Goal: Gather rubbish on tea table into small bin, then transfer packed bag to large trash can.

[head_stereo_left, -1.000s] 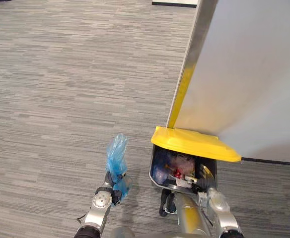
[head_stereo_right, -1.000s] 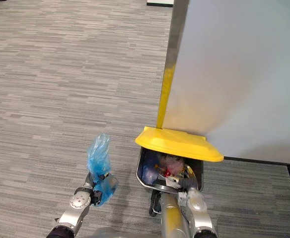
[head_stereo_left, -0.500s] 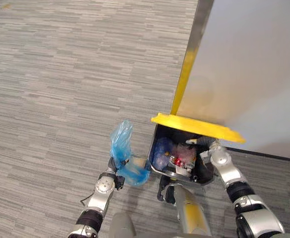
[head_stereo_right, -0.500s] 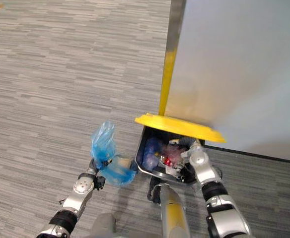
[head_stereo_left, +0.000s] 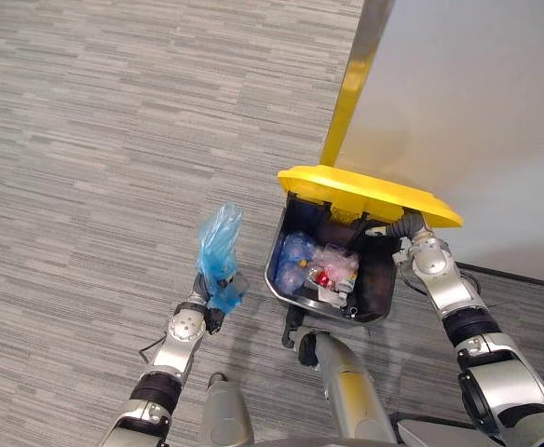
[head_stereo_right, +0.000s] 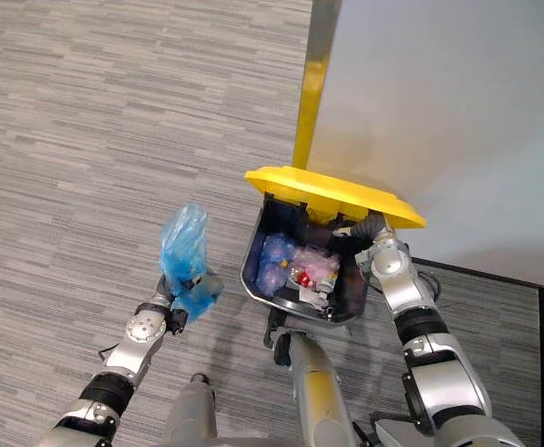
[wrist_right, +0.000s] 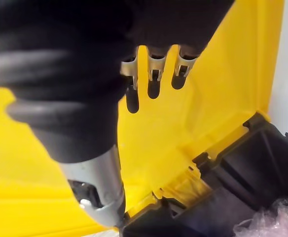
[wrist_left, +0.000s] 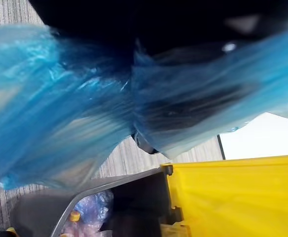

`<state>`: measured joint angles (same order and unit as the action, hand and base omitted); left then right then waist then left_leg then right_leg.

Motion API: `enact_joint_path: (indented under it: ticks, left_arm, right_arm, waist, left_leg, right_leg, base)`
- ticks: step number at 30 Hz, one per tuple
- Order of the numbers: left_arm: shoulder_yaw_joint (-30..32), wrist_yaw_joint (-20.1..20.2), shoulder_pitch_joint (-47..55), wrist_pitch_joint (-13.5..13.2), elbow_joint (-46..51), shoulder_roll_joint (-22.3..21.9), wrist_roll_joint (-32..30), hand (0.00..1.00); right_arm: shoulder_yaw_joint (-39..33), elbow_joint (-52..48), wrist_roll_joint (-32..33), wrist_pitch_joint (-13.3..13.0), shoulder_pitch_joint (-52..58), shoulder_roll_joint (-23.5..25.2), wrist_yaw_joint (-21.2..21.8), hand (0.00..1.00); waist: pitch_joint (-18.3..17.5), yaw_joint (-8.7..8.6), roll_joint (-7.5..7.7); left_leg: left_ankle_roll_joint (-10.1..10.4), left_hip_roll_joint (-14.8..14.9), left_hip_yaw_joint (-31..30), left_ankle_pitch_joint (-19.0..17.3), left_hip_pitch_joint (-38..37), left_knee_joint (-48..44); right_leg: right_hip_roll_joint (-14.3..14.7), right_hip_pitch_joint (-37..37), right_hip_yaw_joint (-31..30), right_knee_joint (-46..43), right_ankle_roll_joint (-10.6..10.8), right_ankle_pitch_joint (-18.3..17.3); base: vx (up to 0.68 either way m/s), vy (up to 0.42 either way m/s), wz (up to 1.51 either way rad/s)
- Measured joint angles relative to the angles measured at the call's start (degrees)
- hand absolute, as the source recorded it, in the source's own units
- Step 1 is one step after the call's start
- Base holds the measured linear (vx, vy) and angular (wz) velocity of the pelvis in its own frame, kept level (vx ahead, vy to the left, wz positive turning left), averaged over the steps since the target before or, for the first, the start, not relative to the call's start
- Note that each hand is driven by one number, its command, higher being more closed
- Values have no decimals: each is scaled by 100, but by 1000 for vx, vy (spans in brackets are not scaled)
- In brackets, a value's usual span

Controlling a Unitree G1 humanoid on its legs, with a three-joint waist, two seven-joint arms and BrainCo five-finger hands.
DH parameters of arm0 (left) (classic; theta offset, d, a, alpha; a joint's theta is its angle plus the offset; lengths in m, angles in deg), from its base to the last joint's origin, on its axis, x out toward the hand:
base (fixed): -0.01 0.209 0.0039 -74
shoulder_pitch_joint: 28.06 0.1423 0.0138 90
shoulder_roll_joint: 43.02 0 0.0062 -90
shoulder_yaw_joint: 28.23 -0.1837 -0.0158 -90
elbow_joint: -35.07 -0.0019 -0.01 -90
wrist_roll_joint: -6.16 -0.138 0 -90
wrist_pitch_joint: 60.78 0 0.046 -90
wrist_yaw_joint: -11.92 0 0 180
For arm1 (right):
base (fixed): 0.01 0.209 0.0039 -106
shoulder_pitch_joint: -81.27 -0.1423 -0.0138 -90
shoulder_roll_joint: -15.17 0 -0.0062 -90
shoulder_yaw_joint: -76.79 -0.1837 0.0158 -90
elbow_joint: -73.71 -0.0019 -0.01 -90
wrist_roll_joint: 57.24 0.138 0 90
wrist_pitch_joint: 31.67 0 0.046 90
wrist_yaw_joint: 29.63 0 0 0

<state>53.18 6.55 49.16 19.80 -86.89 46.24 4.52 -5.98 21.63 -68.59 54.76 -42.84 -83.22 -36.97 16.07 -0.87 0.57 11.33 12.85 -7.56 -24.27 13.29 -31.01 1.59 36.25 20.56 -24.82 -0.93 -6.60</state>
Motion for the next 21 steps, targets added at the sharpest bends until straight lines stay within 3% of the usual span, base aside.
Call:
enact_joint_path:
  ticks: [2,6,7,8,9,11,13,16,21]
  left_arm:
    - [-63,4,-133,-1,25,-31,7,100]
    - [-100,1,-309,-38,172,-2,180,100]
    - [-133,-7,-320,-51,291,2,247,100]
    - [-204,4,-406,-71,399,30,321,100]
    - [-199,-2,-416,-87,498,14,352,100]
    - [-276,-15,-410,-112,805,-34,533,100]
    - [-423,-11,-419,-119,1083,-32,697,100]
    - [-782,-6,-408,-157,1557,-45,837,100]
    - [-1328,14,-571,-466,2252,-174,1005,100]
  right_arm:
    - [10,0,1,2,-36,-85,-1,0]
    - [12,0,4,5,-151,-130,-6,0]
    - [10,-5,5,6,-219,-137,-7,0]
    - [14,-3,12,16,-285,-218,-14,0]
    - [15,0,17,23,-309,-249,-21,0]
    - [53,2,25,31,-500,-287,-18,0]
    - [61,2,27,28,-575,-288,-18,0]
    - [201,4,27,27,-739,-295,-23,0]
    - [301,6,27,19,-876,-297,-28,0]
  waist:
    - [14,-65,-2]
    - [127,-149,92]
    - [185,-65,-6]
    - [264,-179,94]
    - [290,-282,123]
    - [313,-103,3]
    - [333,-152,-12]
    - [354,-134,-42]
    - [357,-139,-48]
  left_leg:
    - [-126,26,109,-45,73,-43]
    - [-42,23,2,-106,-28,323]
    - [-37,161,-128,-96,-41,461]
    - [44,71,-167,-63,-44,414]
    - [214,28,-232,-17,2,337]
    - [221,44,-284,-52,56,77]
    - [100,86,-98,-114,-69,241]
    - [60,80,-39,-130,-257,305]
    - [17,-63,52,-143,-153,171]
  right_leg:
    - [23,0,34,-80,-1,-1]
    - [45,4,94,10,11,-11]
    - [12,85,166,-228,362,-222]
    - [-14,400,-924,-1245,-498,34]
    - [-5,284,-1098,-1103,-397,-264]
    - [98,248,-863,-794,-177,-166]
    - [150,124,-709,-635,-349,-23]
    - [181,-47,-715,-496,-419,51]
    - [156,-143,-845,-131,-125,297]
  base:
    - [-42,-55,7]
    - [-38,-76,10]
    - [4,-133,29]
    - [61,-182,67]
    - [80,-147,69]
    - [130,-110,10]
    - [91,-22,18]
    - [1,36,-4]
    - [-87,104,-12]
